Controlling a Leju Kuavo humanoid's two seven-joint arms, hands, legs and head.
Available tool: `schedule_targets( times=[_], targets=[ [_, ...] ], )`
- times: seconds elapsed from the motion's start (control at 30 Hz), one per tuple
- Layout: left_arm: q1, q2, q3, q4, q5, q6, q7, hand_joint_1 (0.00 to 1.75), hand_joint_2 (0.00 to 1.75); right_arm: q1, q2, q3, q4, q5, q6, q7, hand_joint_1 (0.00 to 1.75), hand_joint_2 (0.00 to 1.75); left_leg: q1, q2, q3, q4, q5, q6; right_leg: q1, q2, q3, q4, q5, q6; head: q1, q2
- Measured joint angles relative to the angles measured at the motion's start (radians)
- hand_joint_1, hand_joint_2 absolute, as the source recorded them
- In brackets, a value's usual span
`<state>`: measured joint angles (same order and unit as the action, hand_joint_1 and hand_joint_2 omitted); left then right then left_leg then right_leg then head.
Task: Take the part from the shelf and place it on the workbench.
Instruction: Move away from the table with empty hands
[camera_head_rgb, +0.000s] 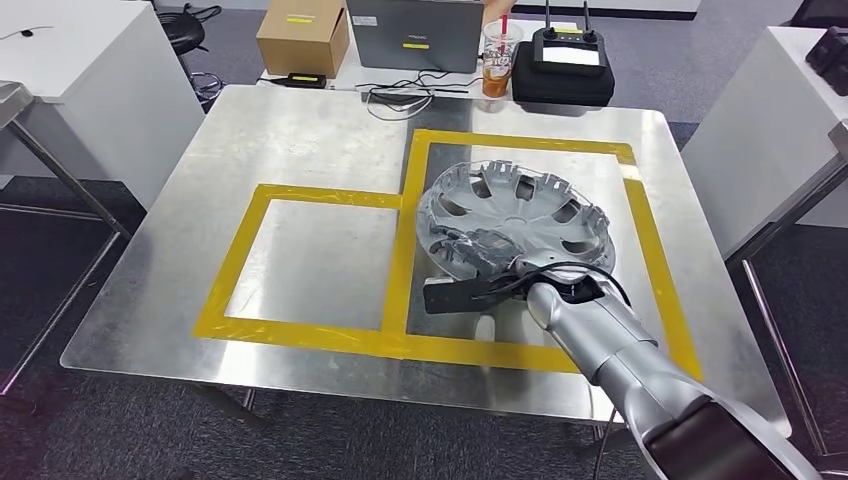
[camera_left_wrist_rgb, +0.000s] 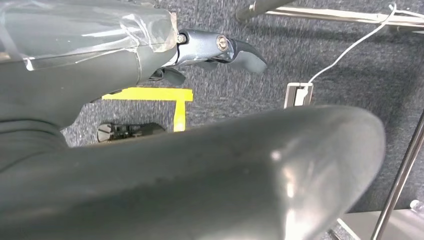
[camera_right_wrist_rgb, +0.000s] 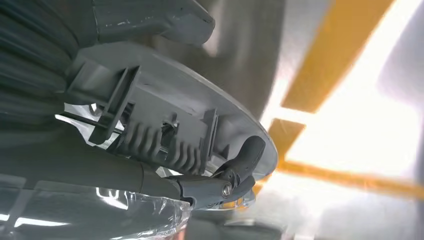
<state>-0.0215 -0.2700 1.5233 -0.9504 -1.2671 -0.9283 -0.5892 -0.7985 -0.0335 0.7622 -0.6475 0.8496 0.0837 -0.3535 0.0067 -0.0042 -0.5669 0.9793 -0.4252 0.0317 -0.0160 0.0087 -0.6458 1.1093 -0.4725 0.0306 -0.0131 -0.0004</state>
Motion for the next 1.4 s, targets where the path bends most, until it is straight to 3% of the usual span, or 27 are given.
schedule_targets(
  times=[0.07, 0.13, 0.23, 0.27, 0.33, 0.37, 0.4, 0.43, 0.53, 0.6, 0.73, 0.8, 0.87, 0.9, 0.93, 0.97, 1.03, 1.1, 1.2, 1.27, 1.4],
  targets=[
    [-0.001, -0.009, 0.000, -0.014, -0.004, -0.009, 0.003, 0.00, 0.00, 0.029, 0.002, -0.061, -0.058, -0.022, -0.022, 0.038, 1.75, 1.75, -0.004, -0.002, -0.007, 0.012, -0.007, -0.010, 0.002, -0.002, 0.050, -0.100, 0.032, -0.007, -0.001, 0.000],
    [-0.001, -0.018, 0.001, -0.029, -0.009, -0.015, 0.004, 0.00, 0.00, 0.061, 0.004, -0.125, -0.118, -0.031, -0.020, 0.060, 1.75, 1.75, -0.006, -0.004, -0.013, 0.017, -0.009, -0.018, 0.007, -0.002, 0.056, -0.112, 0.038, -0.020, -0.002, 0.000],
    [0.000, -0.025, 0.002, -0.044, -0.013, -0.016, 0.004, 0.00, 0.00, 0.092, 0.007, -0.194, -0.181, -0.028, -0.009, 0.071, 1.75, 1.75, 0.000, -0.003, -0.031, 0.049, -0.033, -0.034, -0.002, -0.003, 0.056, -0.115, 0.042, -0.034, -0.004, 0.000],
    [-0.001, -0.025, 0.003, -0.047, -0.013, -0.016, 0.004, 0.00, 0.00, 0.097, 0.007, -0.209, -0.195, -0.027, -0.008, 0.072, 1.75, 1.75, 0.002, -0.002, -0.052, 0.093, -0.059, -0.040, -0.006, -0.002, 0.057, -0.116, 0.043, -0.037, -0.005, 0.000],
    [-0.001, -0.026, 0.003, -0.052, -0.014, -0.016, 0.004, 0.00, 0.00, 0.108, 0.008, -0.231, -0.216, -0.026, -0.004, 0.072, 1.75, 1.75, 0.006, -0.001, -0.116, 0.233, -0.124, -0.050, -0.006, -0.002, 0.056, -0.116, 0.043, -0.041, -0.008, 0.000],
    [-0.001, -0.027, 0.003, -0.053, -0.015, -0.016, 0.004, 0.00, 0.00, 0.114, 0.009, -0.239, -0.223, -0.026, -0.003, 0.073, 1.75, 1.75, 0.008, -0.001, -0.146, 0.294, -0.144, -0.052, -0.006, -0.002, 0.056, -0.116, 0.042, -0.041, -0.008, 0.000],
    [-0.002, -0.027, 0.003, -0.053, -0.015, -0.016, 0.004, 0.00, 0.00, 0.121, 0.009, -0.244, -0.229, -0.025, -0.002, 0.073, 1.75, 1.75, 0.009, -0.001, -0.163, 0.324, -0.146, -0.053, -0.006, -0.002, 0.057, -0.115, 0.042, -0.041, -0.008, 0.000],
    [-0.001, -0.028, 0.004, -0.053, -0.016, -0.016, 0.004, 0.00, 0.00, 0.126, 0.009, -0.249, -0.235, -0.024, -0.002, 0.073, 1.75, 1.75, 0.010, 0.000, -0.159, 0.310, -0.128, -0.053, -0.006, -0.002, 0.057, -0.115, 0.042, -0.041, -0.008, 0.000],
    [-0.002, -0.028, 0.004, -0.059, -0.017, -0.016, 0.004, 0.00, 0.00, 0.131, 0.009, -0.261, -0.252, -0.022, -0.002, 0.074, 1.75, 1.75, 0.009, 0.001, -0.063, 0.102, -0.028, -0.046, -0.004, 0.001, 0.059, -0.115, 0.041, -0.038, -0.008, 0.000],
    [-0.004, -0.028, 0.004, -0.061, -0.017, -0.016, 0.004, 0.00, 0.00, 0.130, 0.010, -0.267, -0.258, -0.023, -0.002, 0.074, 1.75, 1.75, 0.004, 0.000, -0.025, 0.026, -0.009, -0.037, 0.000, 0.002, 0.055, -0.115, 0.041, -0.031, -0.008, 0.000],
    [-0.006, -0.030, 0.004, -0.063, -0.017, -0.016, 0.004, 0.00, 0.00, 0.135, 0.009, -0.274, -0.266, -0.023, -0.002, 0.074, 1.75, 1.75, 0.001, -0.001, -0.018, 0.011, -0.003, -0.012, -0.001, 0.000, 0.043, -0.101, 0.032, -0.012, -0.006, 0.000],
    [-0.007, -0.033, 0.004, -0.065, -0.017, -0.017, 0.004, 0.00, 0.00, 0.134, 0.008, -0.277, -0.270, -0.024, -0.002, 0.074, 1.75, 1.75, 0.003, 0.000, -0.013, 0.001, 0.004, 0.001, -0.001, -0.001, -0.002, -0.009, -0.012, -0.017, -0.004, 0.000],
    [-0.008, -0.033, 0.004, -0.066, -0.017, -0.016, 0.004, 0.00, 0.00, 0.139, 0.006, -0.279, -0.270, -0.021, -0.002, 0.076, 1.75, 1.75, 0.000, 0.000, -0.014, 0.001, 0.005, 0.006, 0.000, -0.001, -0.070, 0.134, -0.064, -0.023, -0.003, 0.000],
    [-0.008, -0.034, 0.004, -0.066, -0.018, -0.016, 0.003, 0.00, 0.00, 0.143, 0.006, -0.280, -0.270, -0.015, -0.001, 0.079, 1.75, 1.75, -0.001, -0.001, -0.014, 0.001, 0.005, 0.006, 0.000, -0.001, -0.093, 0.180, -0.075, -0.022, -0.003, 0.000],
    [-0.008, -0.034, 0.004, -0.066, -0.018, -0.015, 0.002, 0.00, 0.00, 0.146, 0.006, -0.281, -0.270, -0.005, 0.002, 0.084, 1.75, 1.75, -0.002, -0.002, -0.014, 0.002, 0.004, 0.007, 0.000, -0.001, -0.099, 0.188, -0.071, -0.017, -0.003, 0.000],
    [-0.008, -0.034, 0.004, -0.066, -0.019, -0.013, 0.000, 0.00, 0.00, 0.146, 0.006, -0.283, -0.270, 0.007, 0.007, 0.090, 1.75, 1.75, -0.003, -0.003, -0.014, 0.003, 0.004, 0.006, 0.000, -0.001, -0.083, 0.152, -0.052, -0.010, -0.003, 0.000],
    [-0.008, -0.033, 0.004, -0.065, -0.021, -0.007, -0.006, 0.00, 0.00, 0.140, 0.006, -0.291, -0.268, 0.034, 0.021, 0.099, 1.75, 1.75, -0.004, -0.005, -0.016, 0.008, 0.001, 0.002, 0.000, -0.003, -0.012, 0.002, 0.004, -0.001, -0.002, 0.000],
    [-0.009, -0.031, 0.004, -0.062, -0.024, -0.001, -0.011, 0.00, 0.00, 0.131, 0.007, -0.300, -0.261, 0.065, 0.032, 0.108, 1.75, 1.75, -0.009, -0.006, -0.021, 0.016, -0.003, -0.006, 0.002, -0.003, 0.037, -0.098, 0.038, -0.008, -0.003, 0.000],
    [-0.009, -0.027, 0.004, -0.059, -0.029, 0.003, -0.013, 0.00, 0.00, 0.126, 0.009, -0.313, -0.242, 0.107, 0.037, 0.126, 1.75, 1.75, -0.008, -0.008, -0.027, 0.021, -0.005, -0.018, 0.005, -0.003, 0.043, -0.112, 0.045, -0.026, -0.003, 0.000],
    [-0.009, -0.023, 0.004, -0.058, -0.031, 0.006, -0.015, 0.00, 0.00, 0.119, 0.010, -0.323, -0.228, 0.130, 0.042, 0.132, 1.75, 1.75, -0.004, -0.007, -0.043, 0.051, -0.028, -0.030, -0.002, -0.003, 0.045, -0.115, 0.049, -0.035, -0.005, 0.000],
    [-0.011, 0.001, 0.002, -0.026, -0.039, 0.035, -0.018, 0.00, 0.00, 0.072, 0.007, -0.294, -0.146, 0.215, 0.129, 0.148, 1.75, 1.75, 0.006, -0.002, -0.153, 0.286, -0.133, -0.052, -0.005, -0.002, 0.046, -0.115, 0.050, -0.042, -0.009, 0.000]
  ],
)
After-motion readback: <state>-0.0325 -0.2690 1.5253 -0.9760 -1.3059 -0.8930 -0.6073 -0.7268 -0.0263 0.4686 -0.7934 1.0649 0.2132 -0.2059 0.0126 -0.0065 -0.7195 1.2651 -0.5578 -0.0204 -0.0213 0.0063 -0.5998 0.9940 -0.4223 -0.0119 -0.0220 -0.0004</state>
